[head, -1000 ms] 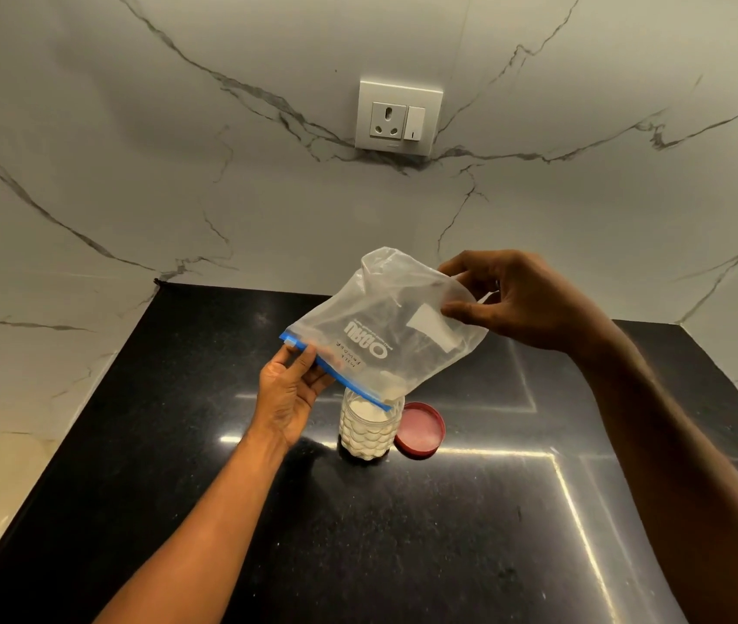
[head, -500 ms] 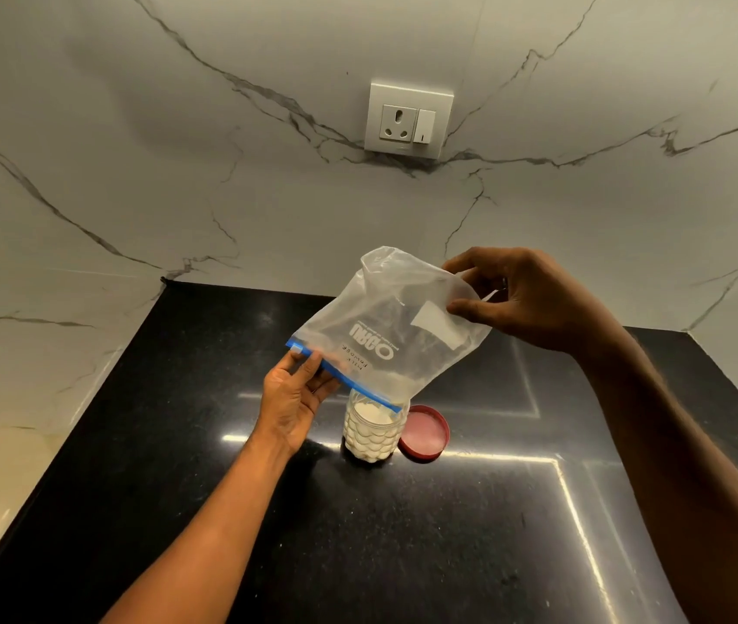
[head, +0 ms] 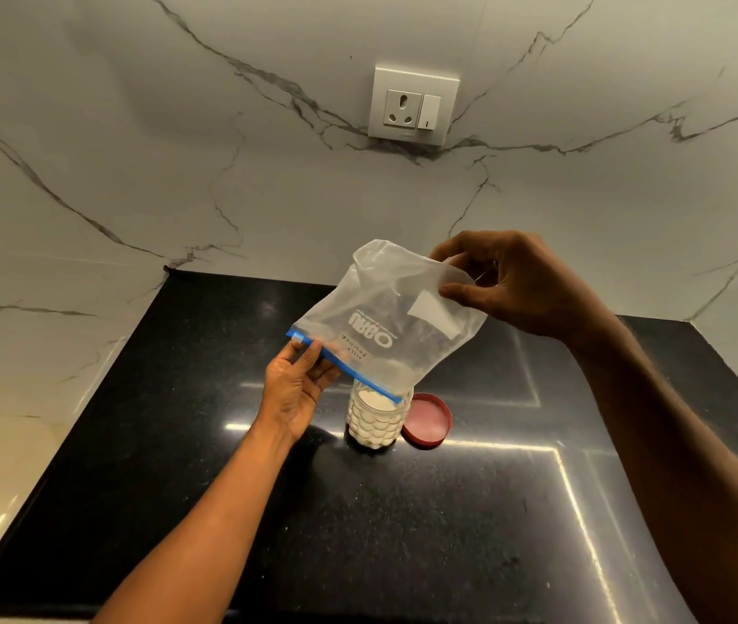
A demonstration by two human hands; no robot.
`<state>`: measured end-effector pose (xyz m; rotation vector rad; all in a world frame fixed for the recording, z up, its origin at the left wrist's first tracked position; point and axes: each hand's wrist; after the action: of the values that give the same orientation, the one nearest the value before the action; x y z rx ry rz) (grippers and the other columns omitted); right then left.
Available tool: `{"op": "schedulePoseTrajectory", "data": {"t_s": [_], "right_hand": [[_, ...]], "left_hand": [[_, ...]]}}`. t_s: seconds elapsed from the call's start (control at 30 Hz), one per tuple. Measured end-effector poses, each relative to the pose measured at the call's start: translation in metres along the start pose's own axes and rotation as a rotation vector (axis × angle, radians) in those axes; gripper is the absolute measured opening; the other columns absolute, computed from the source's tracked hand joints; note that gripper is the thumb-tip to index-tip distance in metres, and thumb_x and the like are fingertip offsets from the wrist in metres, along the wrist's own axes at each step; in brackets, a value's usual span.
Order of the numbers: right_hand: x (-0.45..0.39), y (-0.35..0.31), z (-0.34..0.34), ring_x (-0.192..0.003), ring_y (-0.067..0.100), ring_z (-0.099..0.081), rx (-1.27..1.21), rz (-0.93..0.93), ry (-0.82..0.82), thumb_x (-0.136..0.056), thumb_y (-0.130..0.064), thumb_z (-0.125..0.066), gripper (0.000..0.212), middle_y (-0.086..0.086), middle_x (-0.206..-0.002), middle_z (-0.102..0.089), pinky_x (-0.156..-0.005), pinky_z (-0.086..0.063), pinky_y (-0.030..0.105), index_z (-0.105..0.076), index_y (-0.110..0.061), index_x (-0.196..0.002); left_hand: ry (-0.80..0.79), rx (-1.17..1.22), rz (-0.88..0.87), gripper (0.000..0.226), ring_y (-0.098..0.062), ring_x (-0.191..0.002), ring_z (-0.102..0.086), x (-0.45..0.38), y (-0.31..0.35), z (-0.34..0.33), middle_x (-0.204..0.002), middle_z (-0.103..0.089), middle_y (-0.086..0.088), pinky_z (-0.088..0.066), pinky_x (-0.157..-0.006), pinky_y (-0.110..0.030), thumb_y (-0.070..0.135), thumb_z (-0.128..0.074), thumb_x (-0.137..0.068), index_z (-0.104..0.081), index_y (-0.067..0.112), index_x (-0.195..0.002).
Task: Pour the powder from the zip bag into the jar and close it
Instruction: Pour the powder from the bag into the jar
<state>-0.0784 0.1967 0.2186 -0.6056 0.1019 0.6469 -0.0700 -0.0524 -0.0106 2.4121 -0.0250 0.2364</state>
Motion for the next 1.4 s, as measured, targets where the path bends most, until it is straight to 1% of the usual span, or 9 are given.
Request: {"op": "schedulePoseTrajectory", "data": {"t_s": [0.23, 0.3, 0.4, 0.5, 0.6, 0.7, 0.83, 1.2, 1.4], "right_hand": [[0.0015, 0.0013, 0.0003, -0.087, 0.009, -0.072, 0.034, -0.009, 0.018, -0.086, -0.019, -0.076, 0.025, 0.0, -0.099, -0.075, -0.081, -0.061, 0.03, -0.072, -0.014, -0.11], [0.0018, 0.0008, 0.0009, -0.086, 0.007, -0.072, 0.021, -0.004, 0.053, -0.086, -0.02, -0.076, 0.024, -0.002, -0.098, -0.075, -0.08, -0.061, 0.027, -0.072, -0.015, -0.109], [0.0016, -0.0001, 0.0003, -0.086, 0.007, -0.073, 0.019, -0.019, -0.012, -0.086, -0.018, -0.075, 0.026, -0.001, -0.099, -0.076, -0.081, -0.061, 0.026, -0.071, -0.014, -0.112], [0.0017, -0.0004, -0.0013, -0.087, 0.007, -0.073, -0.027, -0.023, 0.061, -0.086, -0.019, -0.075, 0.027, 0.0, -0.099, -0.075, -0.08, -0.06, 0.023, -0.07, -0.013, -0.112], [0.0015, -0.0031, -0.0033, -0.085, 0.006, -0.072, 0.001, -0.012, 0.027, -0.086, -0.019, -0.075, 0.028, 0.0, -0.1, -0.074, -0.079, -0.059, 0.019, -0.07, -0.013, -0.113], [0.0014, -0.0026, -0.0026, -0.085, 0.004, -0.073, -0.024, -0.013, 0.075, -0.086, -0.019, -0.075, 0.028, 0.0, -0.099, -0.074, -0.078, -0.058, 0.016, -0.07, -0.013, -0.112], [-0.0006, -0.003, -0.0021, -0.083, 0.003, -0.072, 0.032, -0.005, 0.037, -0.085, -0.019, -0.076, 0.029, -0.001, -0.099, -0.074, -0.077, -0.056, 0.011, -0.07, -0.014, -0.113], [-0.0007, -0.0017, -0.0024, -0.081, -0.002, -0.071, -0.017, -0.02, 0.016, -0.084, -0.02, -0.077, 0.03, -0.009, -0.091, -0.073, -0.073, -0.055, 0.01, -0.069, -0.018, -0.113], [-0.0012, -0.0023, -0.0024, -0.081, 0.0, -0.071, 0.009, -0.003, 0.045, -0.084, -0.02, -0.077, 0.031, -0.006, -0.09, -0.073, -0.076, -0.056, 0.012, -0.069, -0.016, -0.114]], "left_hand": [[-0.012, 0.01, -0.012, 0.032, -0.028, -0.105, -0.073, -0.0006, 0.0003, -0.0005, -0.115, -0.074, -0.013, -0.062, -0.078, -0.036, 0.014, -0.066, -0.087, -0.066, 0.012, -0.119], [-0.028, 0.001, -0.016, 0.033, -0.029, -0.106, -0.072, -0.001, 0.0013, -0.0012, -0.117, -0.073, -0.013, -0.062, -0.079, -0.037, 0.014, -0.066, -0.088, -0.065, 0.012, -0.12], [-0.034, 0.003, -0.014, 0.032, -0.028, -0.106, -0.072, 0.0, 0.002, -0.0002, -0.115, -0.074, -0.012, -0.062, -0.08, -0.037, 0.013, -0.066, -0.087, -0.066, 0.013, -0.119], [-0.025, -0.012, -0.013, 0.031, -0.029, -0.106, -0.072, 0.0002, 0.002, 0.0007, -0.115, -0.074, -0.012, -0.063, -0.081, -0.039, 0.014, -0.066, -0.087, -0.067, 0.014, -0.117], [-0.03, -0.01, -0.013, 0.031, -0.029, -0.107, -0.072, 0.0012, 0.002, 0.0014, -0.116, -0.074, -0.012, -0.063, -0.081, -0.039, 0.014, -0.066, -0.087, -0.066, 0.014, -0.118], [-0.029, -0.008, -0.011, 0.032, -0.029, -0.108, -0.072, 0.0007, 0.0027, 0.0016, -0.117, -0.073, -0.013, -0.063, -0.08, -0.038, 0.014, -0.066, -0.087, -0.066, 0.014, -0.119], [-0.032, -0.006, -0.012, 0.032, -0.029, -0.108, -0.072, 0.0002, 0.0019, 0.0009, -0.117, -0.074, -0.012, -0.063, -0.081, -0.039, 0.014, -0.066, -0.087, -0.066, 0.014, -0.119], [-0.017, -0.009, -0.008, 0.032, -0.027, -0.104, -0.073, -0.0034, 0.0022, -0.0001, -0.113, -0.075, -0.01, -0.063, -0.082, -0.039, 0.015, -0.066, -0.086, -0.066, 0.014, -0.118], [-0.011, -0.012, -0.003, 0.031, -0.026, -0.103, -0.073, -0.0032, 0.0036, -0.0039, -0.11, -0.076, -0.01, -0.062, -0.085, -0.04, 0.015, -0.066, -0.086, -0.066, 0.014, -0.117]]}}
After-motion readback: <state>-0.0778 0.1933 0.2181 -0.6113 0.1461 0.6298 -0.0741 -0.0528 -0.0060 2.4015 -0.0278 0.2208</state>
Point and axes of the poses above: each hand's wrist, its own x-axis away from the middle knuckle, its own z-axis out of the back of the hand, y = z × x
